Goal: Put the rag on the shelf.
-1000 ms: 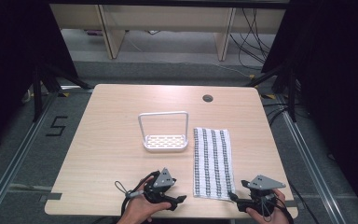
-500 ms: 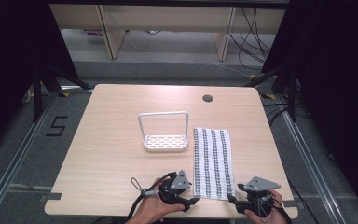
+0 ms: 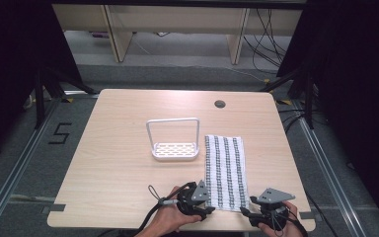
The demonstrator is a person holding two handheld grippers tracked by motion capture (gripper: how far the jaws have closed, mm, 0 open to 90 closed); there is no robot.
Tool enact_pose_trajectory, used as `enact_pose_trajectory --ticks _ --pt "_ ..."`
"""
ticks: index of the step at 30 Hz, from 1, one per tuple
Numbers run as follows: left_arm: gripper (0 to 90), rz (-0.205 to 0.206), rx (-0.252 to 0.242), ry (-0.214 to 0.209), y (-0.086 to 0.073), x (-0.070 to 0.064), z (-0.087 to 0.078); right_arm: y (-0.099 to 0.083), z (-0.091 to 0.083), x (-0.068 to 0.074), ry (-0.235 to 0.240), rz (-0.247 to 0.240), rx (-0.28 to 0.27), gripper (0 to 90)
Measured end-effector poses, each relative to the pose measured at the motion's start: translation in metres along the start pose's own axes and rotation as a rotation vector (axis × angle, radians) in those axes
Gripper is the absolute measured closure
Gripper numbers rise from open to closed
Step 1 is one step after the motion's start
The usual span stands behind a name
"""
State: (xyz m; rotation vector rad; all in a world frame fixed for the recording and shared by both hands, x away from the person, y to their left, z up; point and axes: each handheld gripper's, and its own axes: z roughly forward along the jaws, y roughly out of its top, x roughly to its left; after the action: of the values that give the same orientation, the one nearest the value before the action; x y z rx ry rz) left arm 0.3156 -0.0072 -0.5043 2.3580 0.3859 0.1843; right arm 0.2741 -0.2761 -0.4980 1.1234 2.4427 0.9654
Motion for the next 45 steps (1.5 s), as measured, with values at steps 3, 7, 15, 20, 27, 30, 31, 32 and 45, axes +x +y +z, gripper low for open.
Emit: enact_pose_trajectory --ticks 3,7,15,20,27,30,31,32,45 --pt "55.2 0.003 0.009 0.002 0.000 0.000 0.003 0.000 0.002 -0.001 0.010 0.004 0.010 47.2" --pt "58.7 0.017 0.019 0.014 0.002 -0.001 0.005 -0.001 0.003 -0.002 0.007 0.002 0.011 49.5" --pt "68.8 0.021 0.024 0.016 0.004 0.002 0.006 -0.001 0.007 0.000 0.004 -0.002 0.041 63.1" --pt "80.2 0.037 0.025 0.029 0.004 0.003 0.006 0.000 0.008 0.000 0.008 -0.021 0.038 77.6" --pt "84.4 0.043 0.019 0.027 0.004 0.004 0.006 0.002 0.008 0.000 0.019 -0.019 0.009 86.7" --pt "84.8 0.046 0.009 0.023 0.004 0.005 0.005 0.005 0.004 0.001 0.007 -0.025 -0.026 87.2" --pt "84.9 0.051 0.012 0.023 0.005 0.005 0.003 0.006 0.002 0.001 0.004 -0.033 -0.039 87.3" --pt "85.1 0.050 0.004 0.029 0.005 0.005 0.002 0.007 0.001 0.002 0.008 -0.032 -0.045 87.3" --pt "85.4 -0.039 -0.156 0.049 0.025 0.014 -0.047 0.043 -0.023 0.008 0.009 -0.072 -0.185 87.5"
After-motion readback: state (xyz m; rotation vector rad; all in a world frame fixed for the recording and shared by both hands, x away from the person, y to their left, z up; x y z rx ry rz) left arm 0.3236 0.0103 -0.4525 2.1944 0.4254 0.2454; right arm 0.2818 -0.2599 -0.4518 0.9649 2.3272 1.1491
